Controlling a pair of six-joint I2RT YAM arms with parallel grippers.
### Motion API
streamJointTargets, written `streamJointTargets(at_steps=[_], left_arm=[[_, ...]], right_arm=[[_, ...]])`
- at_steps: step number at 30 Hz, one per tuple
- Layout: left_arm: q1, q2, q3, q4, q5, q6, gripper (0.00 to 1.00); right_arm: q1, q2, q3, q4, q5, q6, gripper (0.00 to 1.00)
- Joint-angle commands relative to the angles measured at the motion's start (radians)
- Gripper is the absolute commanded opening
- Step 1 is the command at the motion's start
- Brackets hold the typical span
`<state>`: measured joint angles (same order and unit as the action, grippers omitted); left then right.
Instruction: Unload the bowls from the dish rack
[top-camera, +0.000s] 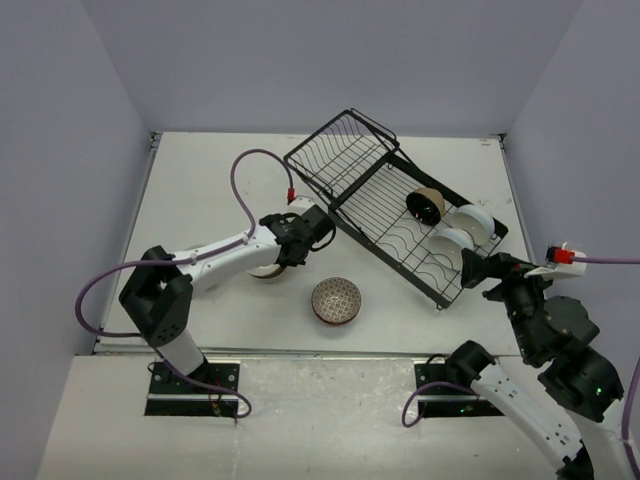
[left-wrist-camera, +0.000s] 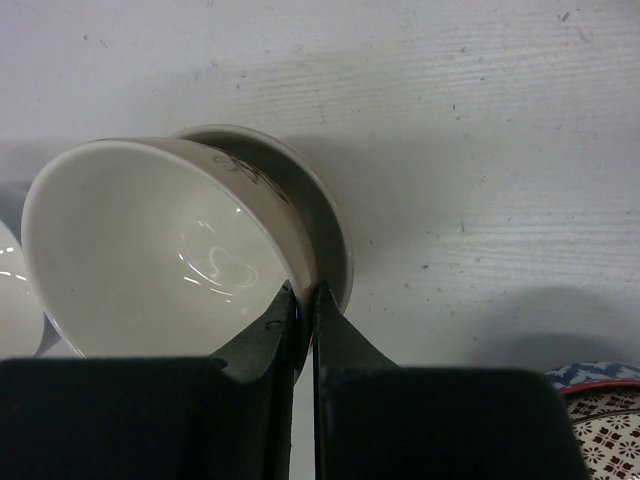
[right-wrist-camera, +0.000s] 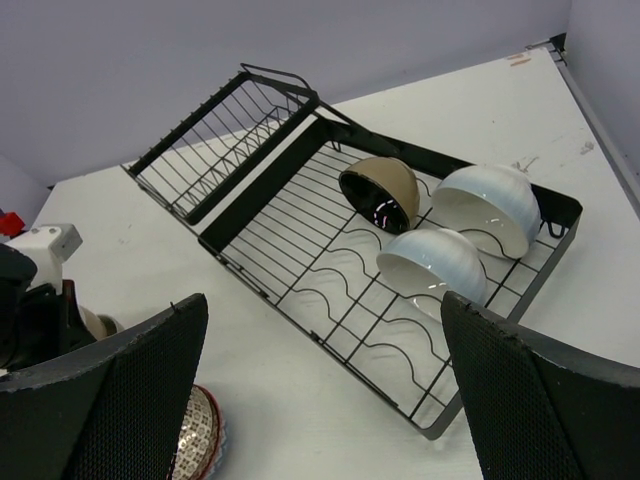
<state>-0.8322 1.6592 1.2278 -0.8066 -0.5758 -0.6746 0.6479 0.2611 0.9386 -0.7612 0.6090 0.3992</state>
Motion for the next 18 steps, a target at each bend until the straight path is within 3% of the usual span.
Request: streamJointTargets(at_steps=[1,18], left_arm=[[0.004,0.000,0.064,-0.054,-0.050,0.049,0.00],[-0.001,0.048,0.081,-0.046,0.016,0.099,0.00]], right_arm=[[0.001,0.000,-0.009,0.043,-0.012,-0.014,0.99],[0.001,-0.010,-0.034,0.057,-0.032,-0.019,0.99]])
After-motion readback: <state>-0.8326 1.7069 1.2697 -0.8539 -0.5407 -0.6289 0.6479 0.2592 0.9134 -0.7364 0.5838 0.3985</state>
